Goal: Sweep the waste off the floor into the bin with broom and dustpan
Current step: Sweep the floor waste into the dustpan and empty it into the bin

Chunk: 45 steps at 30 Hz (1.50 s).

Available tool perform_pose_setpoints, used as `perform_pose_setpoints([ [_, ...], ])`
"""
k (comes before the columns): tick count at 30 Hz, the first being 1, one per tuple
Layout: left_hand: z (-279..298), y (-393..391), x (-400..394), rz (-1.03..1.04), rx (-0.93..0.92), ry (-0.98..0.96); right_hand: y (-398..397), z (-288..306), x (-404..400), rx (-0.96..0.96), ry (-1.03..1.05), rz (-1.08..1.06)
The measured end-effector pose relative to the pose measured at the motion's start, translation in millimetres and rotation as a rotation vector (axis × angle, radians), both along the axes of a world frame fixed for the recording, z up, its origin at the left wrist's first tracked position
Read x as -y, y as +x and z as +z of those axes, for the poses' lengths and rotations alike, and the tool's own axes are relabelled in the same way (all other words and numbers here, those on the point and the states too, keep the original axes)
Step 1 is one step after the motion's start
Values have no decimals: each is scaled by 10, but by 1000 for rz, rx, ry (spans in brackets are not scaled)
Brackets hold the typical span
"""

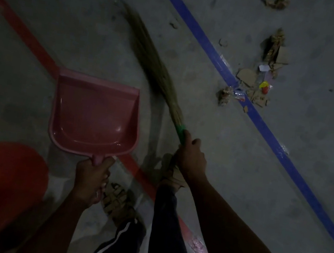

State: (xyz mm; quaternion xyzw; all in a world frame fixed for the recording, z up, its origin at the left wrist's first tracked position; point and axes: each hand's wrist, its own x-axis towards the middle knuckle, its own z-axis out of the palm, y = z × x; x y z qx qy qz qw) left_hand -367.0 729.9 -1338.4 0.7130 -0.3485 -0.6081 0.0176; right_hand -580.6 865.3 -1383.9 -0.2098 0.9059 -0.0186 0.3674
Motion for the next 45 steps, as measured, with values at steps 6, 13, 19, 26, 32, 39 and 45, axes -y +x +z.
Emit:
perform_pose_setpoints([
  [6, 0, -60, -33, -26, 5, 1, -235, 6, -651, -207, 94, -131],
  [13, -25, -248, -106, -63, 48, 34, -418, 229, -1056, -279, 139, -151],
  [19, -49, -669, -219, -123, -6, 10, -425, 85, -1141, -171, -5, 26],
  [26, -174, -1221, -228, -218, -19, -46, -685, -210, -1206, -67, -28, 47],
  [32, -292, -1549, -241, -253, 3, -37, -1177, -284, -1579, -127, 77, -37],
  [39, -363, -1994, -436, -311, 58, -12, -1722, -281, -1701, -172, 154, -137],
  [45, -312, -2396, -448, -351, 16, 7, -1844, -186, -1585, -207, -19, -245],
])
